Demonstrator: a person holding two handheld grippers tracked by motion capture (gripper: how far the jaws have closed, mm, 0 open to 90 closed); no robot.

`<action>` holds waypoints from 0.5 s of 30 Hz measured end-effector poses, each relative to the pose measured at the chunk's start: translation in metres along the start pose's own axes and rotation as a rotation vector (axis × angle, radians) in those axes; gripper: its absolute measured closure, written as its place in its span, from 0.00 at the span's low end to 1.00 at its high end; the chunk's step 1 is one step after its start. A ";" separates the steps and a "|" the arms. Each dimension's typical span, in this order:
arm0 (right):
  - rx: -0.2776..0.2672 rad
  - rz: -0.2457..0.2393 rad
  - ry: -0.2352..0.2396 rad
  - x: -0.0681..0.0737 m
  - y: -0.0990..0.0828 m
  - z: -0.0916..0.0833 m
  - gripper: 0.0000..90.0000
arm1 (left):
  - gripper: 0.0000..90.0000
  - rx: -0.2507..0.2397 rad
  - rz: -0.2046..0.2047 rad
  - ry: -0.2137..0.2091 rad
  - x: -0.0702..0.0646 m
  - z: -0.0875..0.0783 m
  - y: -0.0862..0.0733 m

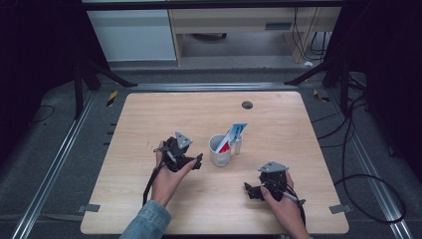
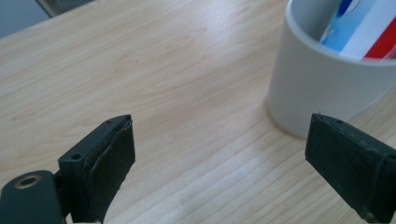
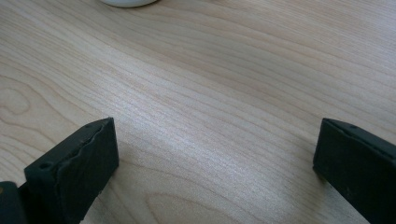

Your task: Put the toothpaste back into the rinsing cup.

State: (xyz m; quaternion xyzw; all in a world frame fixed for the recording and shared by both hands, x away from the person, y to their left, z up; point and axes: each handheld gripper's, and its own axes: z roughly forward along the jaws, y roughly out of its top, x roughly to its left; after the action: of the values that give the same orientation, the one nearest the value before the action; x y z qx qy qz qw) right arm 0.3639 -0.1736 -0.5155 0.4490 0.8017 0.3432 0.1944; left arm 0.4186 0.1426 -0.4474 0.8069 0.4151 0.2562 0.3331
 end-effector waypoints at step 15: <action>0.000 0.000 0.000 0.000 0.000 0.000 0.00 | 0.09 0.102 -0.042 0.038 0.023 0.014 -0.037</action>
State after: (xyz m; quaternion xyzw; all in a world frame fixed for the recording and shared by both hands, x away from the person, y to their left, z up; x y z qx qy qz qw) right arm 0.3639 -0.1737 -0.5154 0.4490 0.8018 0.3430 0.1945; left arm 0.4221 0.1727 -0.4813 0.8090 0.4508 0.2427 0.2888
